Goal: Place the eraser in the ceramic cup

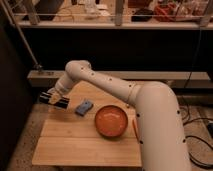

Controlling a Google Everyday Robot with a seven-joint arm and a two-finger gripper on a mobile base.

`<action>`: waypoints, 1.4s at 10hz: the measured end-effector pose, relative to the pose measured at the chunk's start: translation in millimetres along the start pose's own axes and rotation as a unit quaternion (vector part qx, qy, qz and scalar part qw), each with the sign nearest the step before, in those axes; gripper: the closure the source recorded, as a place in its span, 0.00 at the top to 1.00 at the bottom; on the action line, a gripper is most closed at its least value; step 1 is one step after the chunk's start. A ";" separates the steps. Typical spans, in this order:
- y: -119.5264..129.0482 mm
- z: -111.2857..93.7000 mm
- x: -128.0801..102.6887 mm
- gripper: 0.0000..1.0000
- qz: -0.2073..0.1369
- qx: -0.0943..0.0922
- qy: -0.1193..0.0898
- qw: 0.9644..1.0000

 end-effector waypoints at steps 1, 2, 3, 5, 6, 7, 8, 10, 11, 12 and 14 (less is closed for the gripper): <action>0.3 -0.1 0.2 0.03 0.000 0.001 -0.001 1.000; 0.4 -0.1 0.6 0.03 0.001 0.003 -0.001 1.000; 0.4 0.1 1.3 0.03 0.002 0.004 -0.001 1.000; 0.5 0.0 2.5 0.03 0.003 0.007 -0.003 1.000; 0.3 -0.5 3.6 0.03 0.003 0.009 -0.003 1.000; 0.0 -0.9 5.2 0.03 0.004 0.011 -0.004 1.000; -0.2 -1.1 6.0 0.03 0.004 0.012 -0.004 1.000; -0.3 -1.5 6.6 0.03 0.005 0.015 -0.005 1.000; -0.5 -1.4 7.8 0.03 0.006 0.017 -0.005 1.000; -1.1 -1.6 8.7 0.03 0.006 0.018 -0.006 1.000; -2.3 -1.4 11.9 0.03 0.009 0.020 -0.006 1.000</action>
